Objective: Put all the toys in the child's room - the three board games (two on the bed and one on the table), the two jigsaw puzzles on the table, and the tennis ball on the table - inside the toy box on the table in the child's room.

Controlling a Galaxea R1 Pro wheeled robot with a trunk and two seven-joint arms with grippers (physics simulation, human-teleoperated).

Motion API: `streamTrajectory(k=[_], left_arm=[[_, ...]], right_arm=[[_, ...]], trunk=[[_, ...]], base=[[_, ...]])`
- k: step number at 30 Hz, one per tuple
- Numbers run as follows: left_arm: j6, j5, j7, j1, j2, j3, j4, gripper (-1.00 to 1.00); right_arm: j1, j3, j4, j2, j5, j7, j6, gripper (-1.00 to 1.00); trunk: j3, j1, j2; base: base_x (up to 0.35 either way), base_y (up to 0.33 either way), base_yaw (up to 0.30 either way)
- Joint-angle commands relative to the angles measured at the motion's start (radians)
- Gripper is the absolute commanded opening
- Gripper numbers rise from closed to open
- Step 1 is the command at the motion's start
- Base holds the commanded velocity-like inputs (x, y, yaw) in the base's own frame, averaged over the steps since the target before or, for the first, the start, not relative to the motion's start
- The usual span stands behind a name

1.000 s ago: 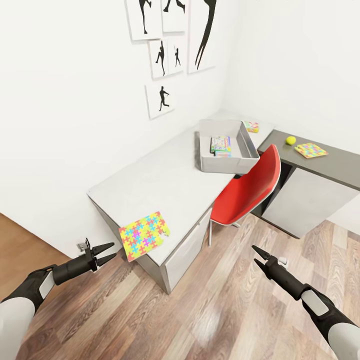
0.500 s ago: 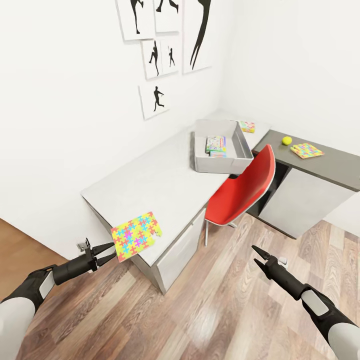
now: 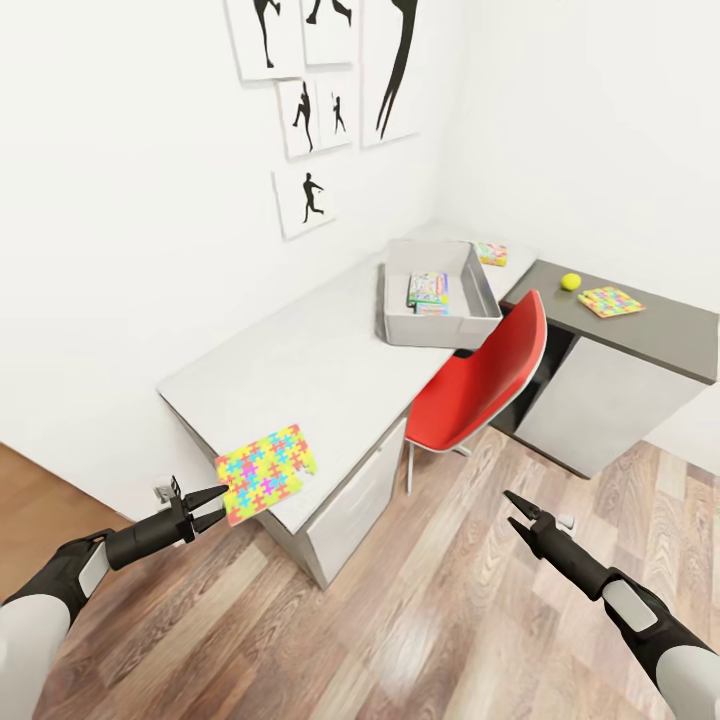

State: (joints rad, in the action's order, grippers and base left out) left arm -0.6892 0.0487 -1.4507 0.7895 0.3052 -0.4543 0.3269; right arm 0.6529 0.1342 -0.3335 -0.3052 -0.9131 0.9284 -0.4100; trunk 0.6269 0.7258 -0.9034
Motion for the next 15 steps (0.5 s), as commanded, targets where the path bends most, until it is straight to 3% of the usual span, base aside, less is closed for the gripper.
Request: streamTrajectory(k=[1,6,15], left_arm=[[-0.011,-0.001,-0.004,0.001,0.0,-0.001,0.0,1.0],[-0.011,0.0,-0.003,0.001,0.0,-0.001,0.0,1.0],[-0.01,-0.001,-0.003,0.0,0.0,-0.001,0.0,1.0]], right_arm=[[0.001,0.001,0.001,0.0,-0.007,0.001,-0.008,1.0],[0.001,0.001,0.001,0.0,-0.006,0.001,-0.007,1.0],[0.001,0.001,0.001,0.001,-0.006,0.001,-0.007,1.0]], trunk=[[0.001,0.0,-0.001],[0.001,0.0,-0.001],[0.001,0.0,-0.001]], base=[[0.068,-0.198,0.0],[0.052,-0.14,0.0],[0.007,-0.02,0.0]])
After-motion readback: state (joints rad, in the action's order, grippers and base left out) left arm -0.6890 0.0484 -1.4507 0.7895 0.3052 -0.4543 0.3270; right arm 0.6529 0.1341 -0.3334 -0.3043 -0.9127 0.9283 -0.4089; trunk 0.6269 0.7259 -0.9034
